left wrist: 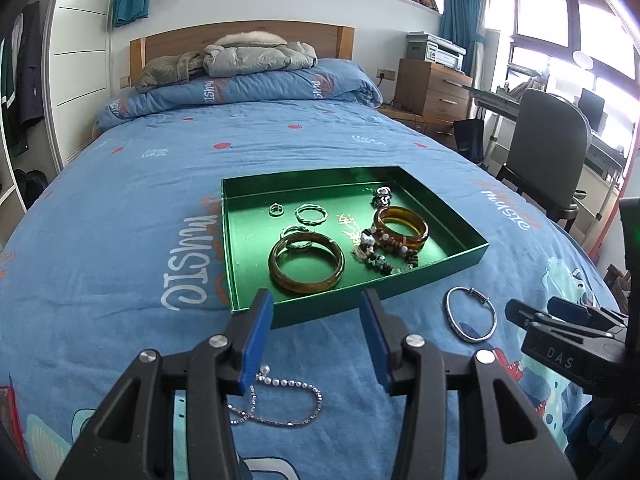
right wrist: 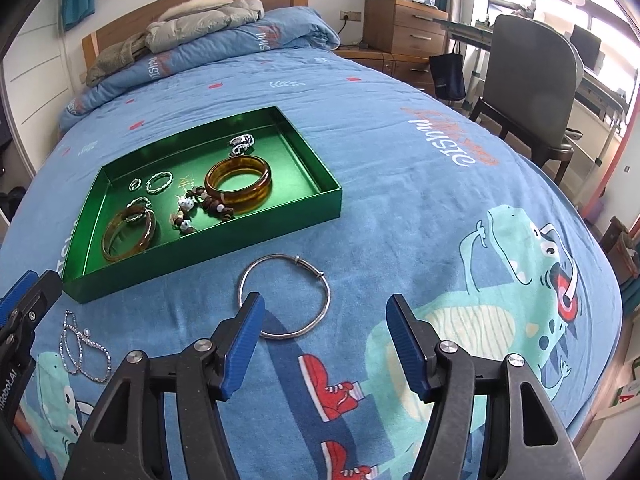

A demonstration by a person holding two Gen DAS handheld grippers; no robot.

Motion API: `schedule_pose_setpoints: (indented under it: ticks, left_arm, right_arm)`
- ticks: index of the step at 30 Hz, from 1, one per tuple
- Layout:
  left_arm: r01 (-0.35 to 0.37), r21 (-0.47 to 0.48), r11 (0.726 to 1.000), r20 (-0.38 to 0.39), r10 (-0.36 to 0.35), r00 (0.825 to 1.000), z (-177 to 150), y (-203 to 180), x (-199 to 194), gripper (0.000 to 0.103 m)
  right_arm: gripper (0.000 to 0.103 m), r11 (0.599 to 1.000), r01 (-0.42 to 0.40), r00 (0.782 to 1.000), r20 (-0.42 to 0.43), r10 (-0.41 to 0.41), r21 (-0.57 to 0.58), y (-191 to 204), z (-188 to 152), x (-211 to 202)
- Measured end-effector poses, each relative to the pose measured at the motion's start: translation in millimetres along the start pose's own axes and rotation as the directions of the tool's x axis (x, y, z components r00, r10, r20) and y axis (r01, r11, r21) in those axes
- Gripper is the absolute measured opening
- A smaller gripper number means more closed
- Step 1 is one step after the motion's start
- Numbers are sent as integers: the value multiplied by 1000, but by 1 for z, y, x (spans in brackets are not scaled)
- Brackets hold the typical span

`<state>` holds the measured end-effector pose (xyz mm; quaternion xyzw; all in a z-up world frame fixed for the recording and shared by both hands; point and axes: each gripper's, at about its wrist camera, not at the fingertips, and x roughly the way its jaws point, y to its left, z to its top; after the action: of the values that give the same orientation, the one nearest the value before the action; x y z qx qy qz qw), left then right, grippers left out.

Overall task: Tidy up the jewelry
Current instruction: 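Lift both tools from the tray and move toward the necklace and bangle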

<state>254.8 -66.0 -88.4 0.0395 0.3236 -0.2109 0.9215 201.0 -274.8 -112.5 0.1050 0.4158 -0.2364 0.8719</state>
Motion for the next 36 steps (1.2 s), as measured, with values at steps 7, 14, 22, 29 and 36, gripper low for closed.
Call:
schedule_pose_setpoints:
  ticks: [7, 14, 22, 29, 36]
  left_arm:
    - [-12, 61, 998, -3, 12, 1000, -13, -31, -11, 43]
    - [-20, 79, 997, -13, 21, 1000, -30, -49, -25, 43]
    - [-77, 20, 997, -26, 78, 997, -48, -34, -26, 43]
    - [-131, -88, 987, -7, 131, 991, -52, -7, -25, 44]
    - [-190, -184, 965, -53, 183, 982, -65, 43, -18, 43]
  right_arm:
    - [64, 999, -43, 999, 18, 43, -27, -16, -1, -7]
    - [65, 994, -87, 995, 42, 90, -68, -32, -2, -14]
    - [65, 973, -171, 983, 37, 179, -154, -23, -8, -14]
    - [66, 958, -223, 971, 51, 236, -183, -25, -5, -11]
    - [63, 956, -247, 966, 41, 256, -158, -49, 3, 2]
